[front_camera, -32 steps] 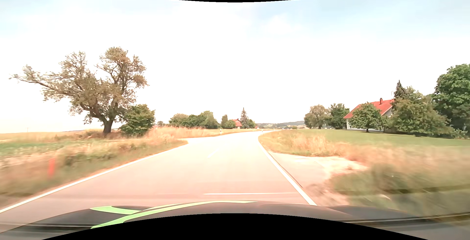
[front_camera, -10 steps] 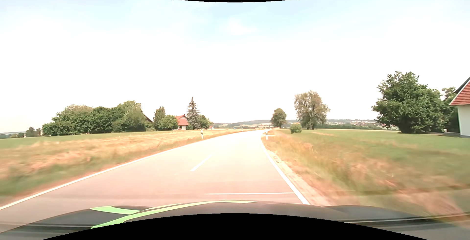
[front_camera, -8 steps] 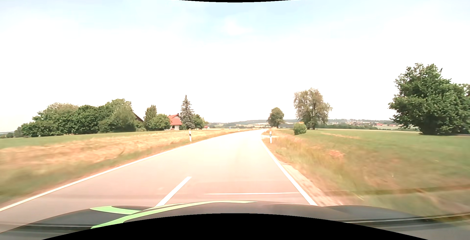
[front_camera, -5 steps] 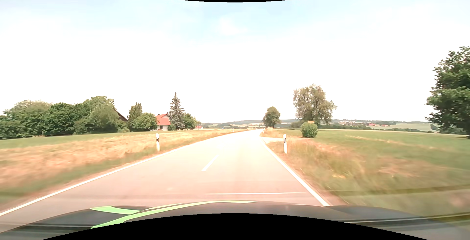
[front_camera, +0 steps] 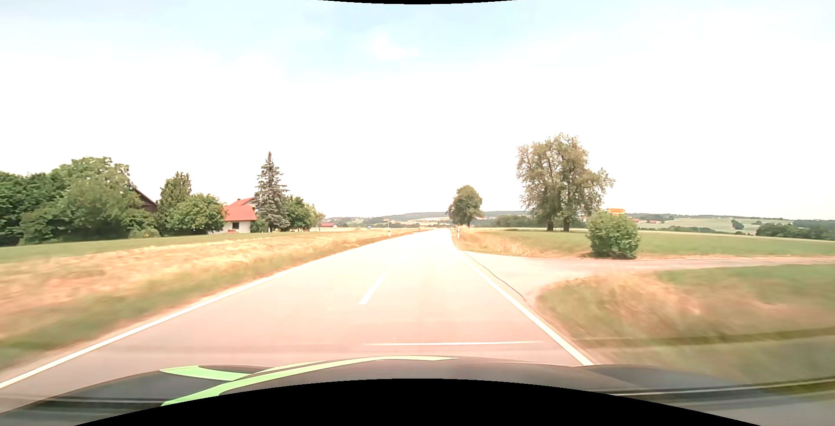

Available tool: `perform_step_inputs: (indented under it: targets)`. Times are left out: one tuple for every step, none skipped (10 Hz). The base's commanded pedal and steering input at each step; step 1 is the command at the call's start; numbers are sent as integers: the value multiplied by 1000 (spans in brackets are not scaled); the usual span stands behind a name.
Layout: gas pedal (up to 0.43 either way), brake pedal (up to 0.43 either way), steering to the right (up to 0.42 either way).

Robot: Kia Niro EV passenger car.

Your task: Follow the waypoints while adhering to traffic rules and regulations

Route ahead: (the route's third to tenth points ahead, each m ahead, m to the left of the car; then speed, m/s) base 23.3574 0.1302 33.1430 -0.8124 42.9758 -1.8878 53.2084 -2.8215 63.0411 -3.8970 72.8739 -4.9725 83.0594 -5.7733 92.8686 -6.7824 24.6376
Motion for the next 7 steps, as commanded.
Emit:
perform_step_inputs:
  targets:
    - [228, 0, 22]
    - [228, 0, 18]
    - [228, 0, 16]
    - [228, 0, 15]
    - [228, 0, 13]
    - [228, 0, 12]
    - [228, 0, 11]
